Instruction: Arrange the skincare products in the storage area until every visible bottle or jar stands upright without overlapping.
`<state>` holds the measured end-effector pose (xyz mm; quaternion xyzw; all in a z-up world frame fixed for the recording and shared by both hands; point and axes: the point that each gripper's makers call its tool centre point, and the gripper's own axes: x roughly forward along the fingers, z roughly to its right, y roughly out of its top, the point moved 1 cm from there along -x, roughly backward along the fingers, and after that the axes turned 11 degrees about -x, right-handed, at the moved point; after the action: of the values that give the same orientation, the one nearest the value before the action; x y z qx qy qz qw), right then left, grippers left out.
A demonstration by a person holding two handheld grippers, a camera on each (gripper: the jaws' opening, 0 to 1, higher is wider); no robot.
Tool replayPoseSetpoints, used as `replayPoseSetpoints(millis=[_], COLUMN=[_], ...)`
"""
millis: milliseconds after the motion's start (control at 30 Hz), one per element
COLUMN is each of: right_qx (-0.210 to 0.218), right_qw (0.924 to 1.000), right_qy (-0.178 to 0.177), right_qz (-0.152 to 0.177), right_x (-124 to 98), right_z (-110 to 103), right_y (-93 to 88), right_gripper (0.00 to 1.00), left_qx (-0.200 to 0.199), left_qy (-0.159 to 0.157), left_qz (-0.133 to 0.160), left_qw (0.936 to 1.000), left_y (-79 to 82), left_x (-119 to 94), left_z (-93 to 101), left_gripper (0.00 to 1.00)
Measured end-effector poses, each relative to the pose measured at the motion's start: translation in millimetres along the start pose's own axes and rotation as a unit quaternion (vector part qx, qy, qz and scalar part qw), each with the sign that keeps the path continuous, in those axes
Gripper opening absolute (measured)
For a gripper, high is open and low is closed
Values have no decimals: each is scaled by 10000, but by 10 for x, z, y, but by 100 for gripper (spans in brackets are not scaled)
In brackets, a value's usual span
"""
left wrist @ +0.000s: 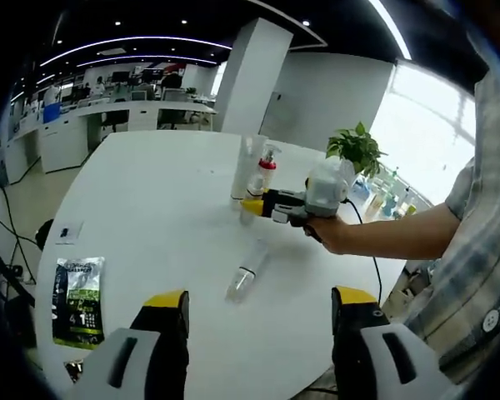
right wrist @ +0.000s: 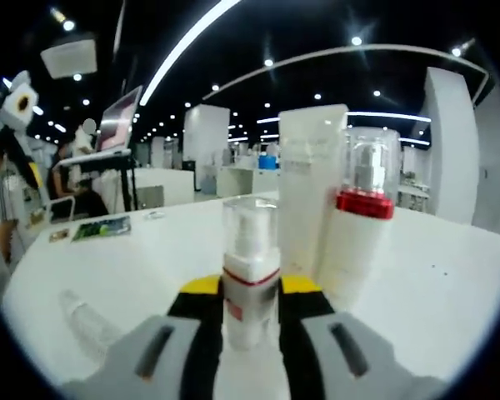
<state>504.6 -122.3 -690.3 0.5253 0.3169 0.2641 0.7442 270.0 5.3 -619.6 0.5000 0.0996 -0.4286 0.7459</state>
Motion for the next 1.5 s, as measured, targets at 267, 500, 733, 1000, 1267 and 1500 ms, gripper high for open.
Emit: replayPoseSetpoints(millis=[267, 500, 733, 1000, 1267, 1500], right_qx=[111, 120, 147, 324, 721, 642], right_qw=[9998, 9996, 9990, 9982, 9955, 9961], right_qy=[-2, 24, -201, -314, -456, -423], right_qz=[-175, -260, -369, -383, -409, -438], right_x=[-34, -103, -87, -75, -214, -238], right_z=[5, 10, 106, 122, 117, 69], right_y=[-70, -129, -150, -127, -118, -92], right_gripper=[26, 21, 21, 23, 25, 16], left_qx=[14, 34, 6, 0, 14, 0], left_qy=[-30, -39, -22, 2, -56, -72], left_qz=[-1, -47, -57, -67, -98, -162], left_qw=[10000, 10000, 10000, 10000, 9999, 9998], left_y=[-5, -74, -117, -134, -148, -199], left_x=[5, -9, -44, -60, -25, -20], left_z=[22, 38, 46, 50, 88, 99], left_gripper=[71, 71, 70, 69, 69, 68])
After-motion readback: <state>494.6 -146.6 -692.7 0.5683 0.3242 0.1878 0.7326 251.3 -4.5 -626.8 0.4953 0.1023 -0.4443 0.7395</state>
